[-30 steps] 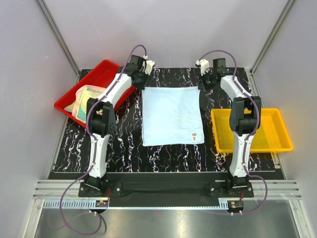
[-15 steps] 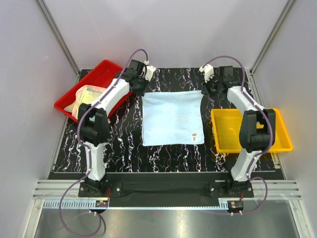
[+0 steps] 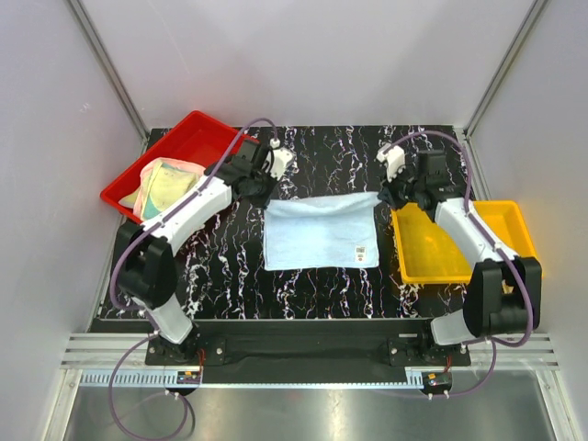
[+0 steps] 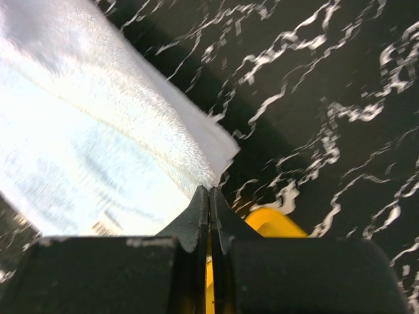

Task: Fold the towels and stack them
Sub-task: Fold the towel

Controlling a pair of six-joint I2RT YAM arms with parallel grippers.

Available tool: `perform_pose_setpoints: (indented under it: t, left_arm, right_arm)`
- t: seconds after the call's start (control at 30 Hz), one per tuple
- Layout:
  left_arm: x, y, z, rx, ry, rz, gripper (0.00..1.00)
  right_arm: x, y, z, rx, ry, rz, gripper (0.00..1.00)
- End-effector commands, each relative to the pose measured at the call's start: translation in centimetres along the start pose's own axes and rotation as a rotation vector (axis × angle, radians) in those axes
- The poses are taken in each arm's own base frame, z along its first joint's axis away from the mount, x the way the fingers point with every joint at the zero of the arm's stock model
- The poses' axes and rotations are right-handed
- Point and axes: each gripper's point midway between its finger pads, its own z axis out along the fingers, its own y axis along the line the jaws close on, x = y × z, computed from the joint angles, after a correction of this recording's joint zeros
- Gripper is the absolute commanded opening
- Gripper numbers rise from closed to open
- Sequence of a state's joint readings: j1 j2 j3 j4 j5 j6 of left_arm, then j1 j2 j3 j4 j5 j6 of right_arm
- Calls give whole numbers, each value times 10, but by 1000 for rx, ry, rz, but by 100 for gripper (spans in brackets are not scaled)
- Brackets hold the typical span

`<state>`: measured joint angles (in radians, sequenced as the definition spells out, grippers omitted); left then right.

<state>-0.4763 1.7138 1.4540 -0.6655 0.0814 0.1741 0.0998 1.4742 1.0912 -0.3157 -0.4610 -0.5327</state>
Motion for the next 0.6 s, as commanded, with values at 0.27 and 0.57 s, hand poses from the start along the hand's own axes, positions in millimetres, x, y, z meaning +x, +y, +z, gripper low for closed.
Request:
perform_pose_setpoints:
  t: [0.27, 0.57]
  left_arm:
    - [32, -31, -23, 48, -22, -55, 0]
    - [66, -53, -20, 120, 55, -92, 0]
  right_arm:
    - [52, 57, -15, -62, 73, 23, 0]
    - [82, 70, -19, -46, 166, 14, 0]
